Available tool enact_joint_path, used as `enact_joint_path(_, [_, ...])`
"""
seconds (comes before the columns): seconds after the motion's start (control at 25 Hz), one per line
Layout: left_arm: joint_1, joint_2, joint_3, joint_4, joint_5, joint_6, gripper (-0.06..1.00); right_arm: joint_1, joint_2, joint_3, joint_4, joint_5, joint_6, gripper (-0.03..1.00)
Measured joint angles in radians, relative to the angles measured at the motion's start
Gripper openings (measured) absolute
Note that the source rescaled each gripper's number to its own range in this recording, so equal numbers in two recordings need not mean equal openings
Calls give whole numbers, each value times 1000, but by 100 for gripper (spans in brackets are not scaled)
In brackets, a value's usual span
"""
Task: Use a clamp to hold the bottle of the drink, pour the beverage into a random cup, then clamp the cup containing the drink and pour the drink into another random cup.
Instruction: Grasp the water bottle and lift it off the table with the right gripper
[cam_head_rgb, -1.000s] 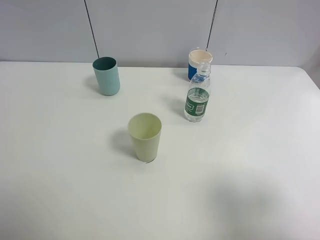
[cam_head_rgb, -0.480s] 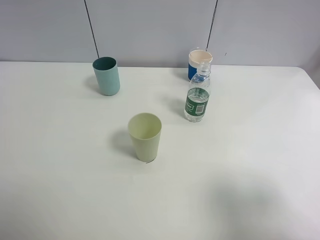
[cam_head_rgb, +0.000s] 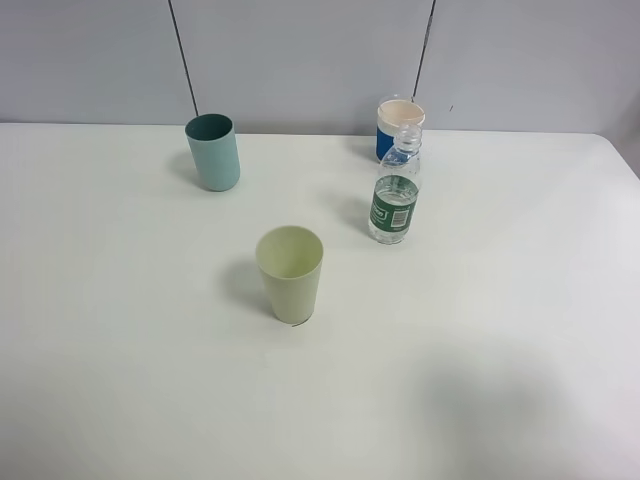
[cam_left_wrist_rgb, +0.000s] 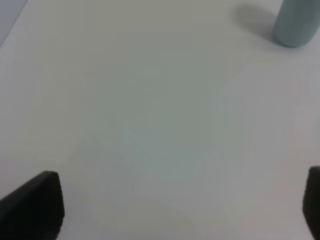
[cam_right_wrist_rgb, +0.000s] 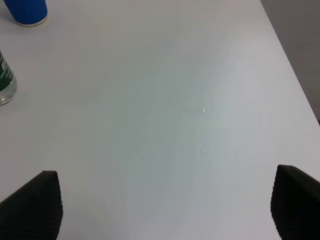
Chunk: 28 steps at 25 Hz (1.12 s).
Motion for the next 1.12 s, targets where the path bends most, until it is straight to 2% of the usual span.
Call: enact_joint_path(1.12, [0,0,0,0,0,0,90,0,0,0,0,0,0,65])
